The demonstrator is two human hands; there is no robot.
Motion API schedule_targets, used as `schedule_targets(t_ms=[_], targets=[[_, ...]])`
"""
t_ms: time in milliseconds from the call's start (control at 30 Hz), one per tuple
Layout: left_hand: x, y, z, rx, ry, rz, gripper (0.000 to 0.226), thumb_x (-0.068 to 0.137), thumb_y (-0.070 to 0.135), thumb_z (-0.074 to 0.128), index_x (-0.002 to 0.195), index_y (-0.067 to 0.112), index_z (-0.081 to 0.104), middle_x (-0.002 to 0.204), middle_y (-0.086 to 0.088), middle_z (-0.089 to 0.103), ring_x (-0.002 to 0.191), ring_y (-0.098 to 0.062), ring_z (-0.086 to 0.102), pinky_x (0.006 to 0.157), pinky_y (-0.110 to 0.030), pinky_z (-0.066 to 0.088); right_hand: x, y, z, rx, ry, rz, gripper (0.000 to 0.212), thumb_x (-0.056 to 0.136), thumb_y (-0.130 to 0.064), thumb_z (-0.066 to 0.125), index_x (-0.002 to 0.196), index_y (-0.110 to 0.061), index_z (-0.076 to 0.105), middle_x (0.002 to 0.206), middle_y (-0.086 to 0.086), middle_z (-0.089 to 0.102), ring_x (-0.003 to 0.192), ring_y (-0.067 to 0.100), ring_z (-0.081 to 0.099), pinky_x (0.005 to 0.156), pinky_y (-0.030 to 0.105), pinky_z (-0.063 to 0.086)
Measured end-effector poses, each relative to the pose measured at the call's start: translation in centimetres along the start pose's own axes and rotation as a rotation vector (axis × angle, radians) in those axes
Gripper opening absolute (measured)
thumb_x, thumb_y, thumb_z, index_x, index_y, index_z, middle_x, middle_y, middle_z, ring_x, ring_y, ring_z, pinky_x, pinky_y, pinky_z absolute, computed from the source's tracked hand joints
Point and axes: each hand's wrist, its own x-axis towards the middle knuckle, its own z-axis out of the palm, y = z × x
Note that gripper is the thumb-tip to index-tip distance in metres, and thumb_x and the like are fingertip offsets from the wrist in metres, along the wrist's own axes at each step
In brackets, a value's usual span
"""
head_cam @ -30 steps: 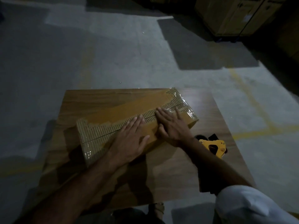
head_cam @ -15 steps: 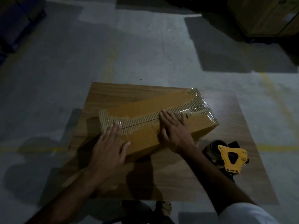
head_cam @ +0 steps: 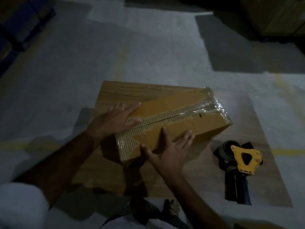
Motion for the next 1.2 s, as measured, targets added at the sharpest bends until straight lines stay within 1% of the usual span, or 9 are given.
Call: schedule_targets(t_ms=[167,300,467,533,667,767,867,1067,1200], targets=[[-2.1,1.2,3.8,-0.017,0.132,-0.165,0.069,0.097,0.077,0.032,0.159,0.055,0.011,0.158,-0.018,0.034,0.143,-0.037,0.034,0.115,-0.052,0.025,5.1,2.3,-2.3,0.122,-0.11,-0.179,0.093,0.07,-0.078,0.076,0.152,-0.042,0.049,0.169,0.021,-0.021,0.153,0.042,-0.026,0.124,0.065,0.007],[-5.4,2.4,8.3,-0.041,0.207,-0.091,0.094,0.08,0.095,0.032,0.161,0.049,0.014,0.142,-0.016,0.035,0.127,-0.037,0.041,0.107,-0.052,0.037,10.2,4.3,-6.9,0.118,-0.355,-0.33,0.1,0.062,-0.076,0.077,0.149,-0.031,0.055,0.172,0.017,-0.009,0.159,0.036,-0.009,0.127,0.059,0.017],[-7.3,1.5,9.1,-0.236,0.263,0.081,0.103,0.069,0.097,0.052,0.156,0.045,0.032,0.125,0.004,0.022,0.115,-0.022,0.041,0.099,-0.037,0.045,8.7,4.4,-6.4,0.032,-0.12,-0.156,0.087,0.076,-0.066,0.081,0.15,-0.035,0.046,0.151,0.005,0.048,0.132,0.025,0.053,0.102,0.05,0.053],[-7.5,1.5,8.4,-0.266,0.276,0.215,0.104,0.069,0.089,0.063,0.154,0.032,0.044,0.121,0.002,0.024,0.11,-0.013,0.038,0.1,-0.024,0.043,4.9,5.3,-4.9,0.238,-0.051,-0.055,0.082,0.081,-0.06,0.079,0.151,-0.034,0.044,0.142,-0.005,0.059,0.119,0.014,0.062,0.095,0.044,0.059],[-8.7,2.3,7.7,-0.291,0.324,0.387,0.084,0.07,0.054,0.088,0.137,0.009,0.065,0.12,-0.009,0.037,0.107,-0.009,0.038,0.098,-0.007,0.037,-1.8,8.5,-4.0,0.499,-0.061,-0.161,0.095,0.07,-0.051,0.092,0.15,-0.041,0.042,0.136,-0.032,0.057,0.126,-0.003,0.057,0.096,0.021,0.056],[-9.8,3.4,6.9,-0.201,0.334,0.486,0.075,0.065,0.029,0.097,0.13,0.003,0.069,0.118,-0.021,0.05,0.105,-0.026,0.053,0.085,-0.033,0.052,-2.8,10.0,-4.2,0.503,-0.03,-0.228,0.087,0.075,-0.022,0.093,0.151,-0.019,0.05,0.146,-0.003,0.056,0.133,0.008,0.054,0.103,0.038,0.056],[-10.9,4.5,7.0,-0.183,0.335,0.509,0.061,0.068,0.019,0.096,0.123,0.004,0.073,0.114,-0.022,0.058,0.101,-0.032,0.062,0.079,-0.031,0.048,-2.5,11.3,-4.9,0.48,0.031,-0.235,0.065,0.079,-0.015,0.089,0.14,-0.018,0.064,0.141,0.007,0.057,0.132,0.017,0.056,0.101,0.05,0.056],[-11.8,5.7,8.3,-0.179,0.351,0.54,0.043,0.08,0.014,0.089,0.121,0.008,0.076,0.116,-0.019,0.062,0.096,-0.03,0.067,0.078,-0.015,0.046,-3.6,11.3,-3.8,0.101,0.326,-0.439,0.036,0.083,-0.016,0.084,0.117,-0.024,0.078,0.149,0.01,0.051,0.134,0.024,0.047,0.107,0.027,0.04],[-11.8,4.9,9.4,-0.141,0.308,0.528,0.059,0.075,0.005,0.091,0.13,0.007,0.07,0.127,-0.024,0.058,0.105,-0.036,0.065,0.085,-0.041,0.06,-4.6,11.4,-2.5,0.09,0.338,-0.423,0.046,0.083,-0.017,0.087,0.127,-0.025,0.074,0.15,0.013,0.05,0.135,0.03,0.047,0.109,0.03,0.036]])
